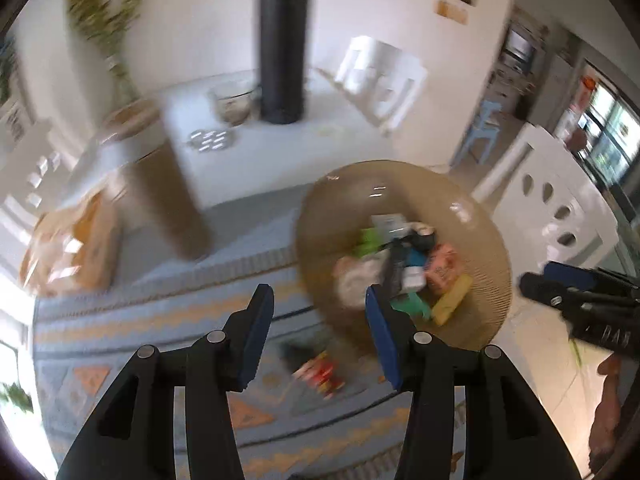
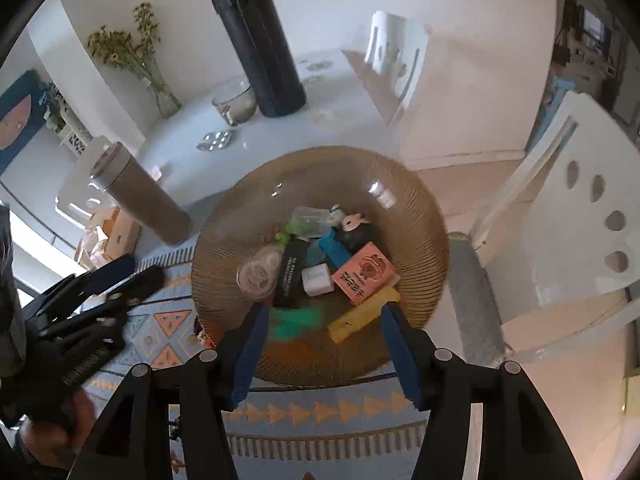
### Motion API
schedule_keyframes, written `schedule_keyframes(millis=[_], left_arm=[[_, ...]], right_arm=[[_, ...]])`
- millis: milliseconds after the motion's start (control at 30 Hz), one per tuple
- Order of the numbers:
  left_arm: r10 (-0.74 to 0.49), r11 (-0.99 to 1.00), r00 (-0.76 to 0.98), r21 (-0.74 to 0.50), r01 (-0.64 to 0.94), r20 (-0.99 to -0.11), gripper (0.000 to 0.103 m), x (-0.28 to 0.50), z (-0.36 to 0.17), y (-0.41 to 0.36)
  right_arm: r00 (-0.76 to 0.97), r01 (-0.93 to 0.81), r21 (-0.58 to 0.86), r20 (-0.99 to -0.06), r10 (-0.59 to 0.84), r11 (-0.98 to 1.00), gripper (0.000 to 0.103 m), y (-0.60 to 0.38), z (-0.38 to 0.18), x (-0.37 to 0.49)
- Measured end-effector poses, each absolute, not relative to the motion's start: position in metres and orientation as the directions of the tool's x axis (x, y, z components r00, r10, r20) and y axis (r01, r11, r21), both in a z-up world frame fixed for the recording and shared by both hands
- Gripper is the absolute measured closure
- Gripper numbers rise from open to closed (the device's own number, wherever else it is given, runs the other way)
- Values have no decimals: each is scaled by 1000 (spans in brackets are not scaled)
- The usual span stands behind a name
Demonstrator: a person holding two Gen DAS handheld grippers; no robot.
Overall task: Organize rigid objects
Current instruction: 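Carry the black battery and green toy to the brown bowl and open both grippers, then move both grippers back toward the figurines on the rug, then grasp the small black figure with the left gripper while the right reaches for the red figurine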
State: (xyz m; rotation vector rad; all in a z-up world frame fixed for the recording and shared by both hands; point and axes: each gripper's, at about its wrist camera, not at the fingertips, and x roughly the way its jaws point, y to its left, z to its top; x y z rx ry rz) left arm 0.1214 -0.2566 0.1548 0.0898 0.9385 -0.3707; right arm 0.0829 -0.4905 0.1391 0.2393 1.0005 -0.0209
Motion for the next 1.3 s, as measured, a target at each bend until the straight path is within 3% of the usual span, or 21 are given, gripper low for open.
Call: schedule_keyframes(millis=[433,967,1000,1033,1100,1300], left_arm=[[-189,979,509,-121,164,-840,57,89,146,-138],[-225,956,458,-104,275,-860,57,69,131,-119],[-227,954,460,-102,282,-858,52,69,132,-118],[-232,952,461,-102,289,-856,38,70,133,-116],[-253,946,468,-114,305,-846,27,70,135,-112],[-314,889,347,-146,433,-884,27,56,104,-122]], right_arm=[[531,88,241,-832,159,966,46,-442,139,59],[535,81,253,-827,171,964,46,-373,138,49],[538,86,246,-827,163,965,46,-370,138,48],[538,88,242,-828,158,966,46,-368,138,48],[534,92,249,-829,164,964,46,-362,134,48],[480,117,303,-851,213,946,46,-352,96,51]])
